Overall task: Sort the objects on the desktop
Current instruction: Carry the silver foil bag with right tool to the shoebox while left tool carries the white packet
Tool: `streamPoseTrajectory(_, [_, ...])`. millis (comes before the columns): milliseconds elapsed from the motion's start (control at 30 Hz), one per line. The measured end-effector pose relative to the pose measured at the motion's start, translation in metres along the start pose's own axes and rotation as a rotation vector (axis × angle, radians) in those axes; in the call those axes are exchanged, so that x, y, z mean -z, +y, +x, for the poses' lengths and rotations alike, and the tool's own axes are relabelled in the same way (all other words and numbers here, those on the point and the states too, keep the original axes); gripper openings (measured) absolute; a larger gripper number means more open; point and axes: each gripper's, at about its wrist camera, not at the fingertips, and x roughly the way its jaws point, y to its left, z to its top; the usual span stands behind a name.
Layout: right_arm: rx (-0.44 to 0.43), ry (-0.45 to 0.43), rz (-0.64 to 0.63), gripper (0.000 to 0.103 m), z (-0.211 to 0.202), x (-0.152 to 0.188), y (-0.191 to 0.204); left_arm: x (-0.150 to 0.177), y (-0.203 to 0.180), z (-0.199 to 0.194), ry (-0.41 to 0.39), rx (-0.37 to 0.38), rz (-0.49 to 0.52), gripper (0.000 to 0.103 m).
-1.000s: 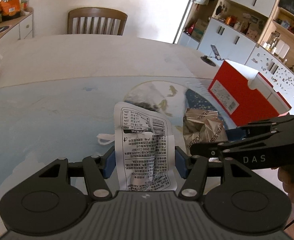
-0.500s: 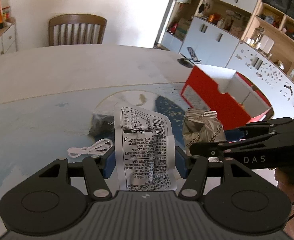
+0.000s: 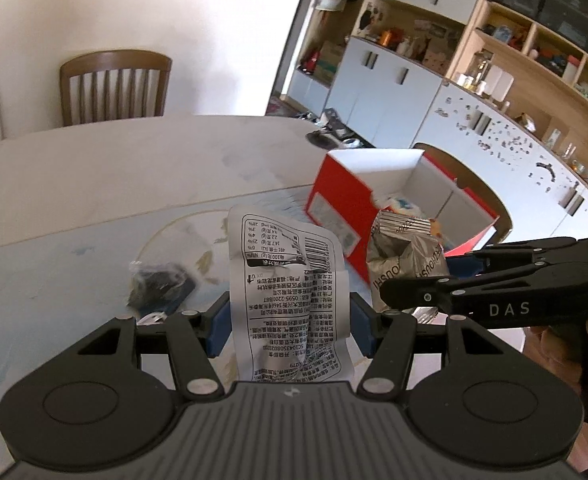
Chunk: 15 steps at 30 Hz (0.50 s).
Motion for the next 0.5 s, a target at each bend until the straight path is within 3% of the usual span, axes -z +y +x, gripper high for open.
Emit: streamPoseTrajectory(500, [0.05, -0.065, 0.063, 0.054, -0.035, -0.003, -0.05, -0.027, -0.045, 0.023, -0.013, 0.062, 0.068, 0.059])
